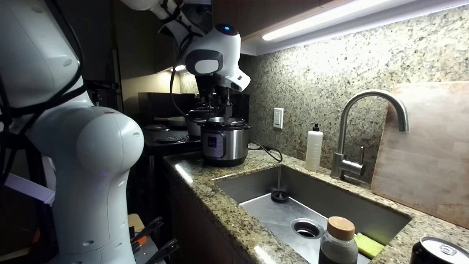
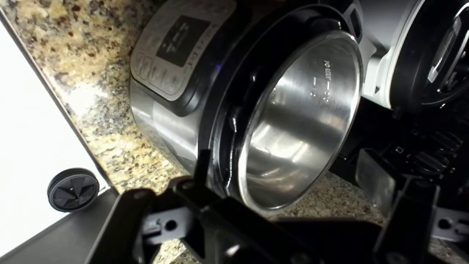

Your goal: Put the silver pot into the sink.

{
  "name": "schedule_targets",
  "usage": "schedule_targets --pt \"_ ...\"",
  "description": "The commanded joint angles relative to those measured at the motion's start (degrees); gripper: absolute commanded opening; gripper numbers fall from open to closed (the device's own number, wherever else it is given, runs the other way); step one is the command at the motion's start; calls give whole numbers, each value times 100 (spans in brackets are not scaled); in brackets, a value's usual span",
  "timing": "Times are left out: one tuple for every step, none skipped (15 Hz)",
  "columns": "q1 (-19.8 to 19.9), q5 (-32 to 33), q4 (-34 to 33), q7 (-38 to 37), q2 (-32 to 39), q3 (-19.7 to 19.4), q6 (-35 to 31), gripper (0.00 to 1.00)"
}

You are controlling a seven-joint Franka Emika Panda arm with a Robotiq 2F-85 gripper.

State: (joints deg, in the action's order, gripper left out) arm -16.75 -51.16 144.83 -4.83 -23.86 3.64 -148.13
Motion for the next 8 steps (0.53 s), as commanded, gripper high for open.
schedule_targets --pt "34 -405 -99 401 217 60 104 100" --pt "43 -452 -124 449 274 73 118 100" --pt "50 -487 -163 483 344 88 130 100" --pt "54 -544 -200 533 400 105 139 100" --pt "66 -566 -236 563 449 127 150 100" --pt "72 -577 -291 582 507 152 157 100" --pt "76 -568 -365 592 575 177 165 100" --pt "79 -550 -453 576 653 211 160 100"
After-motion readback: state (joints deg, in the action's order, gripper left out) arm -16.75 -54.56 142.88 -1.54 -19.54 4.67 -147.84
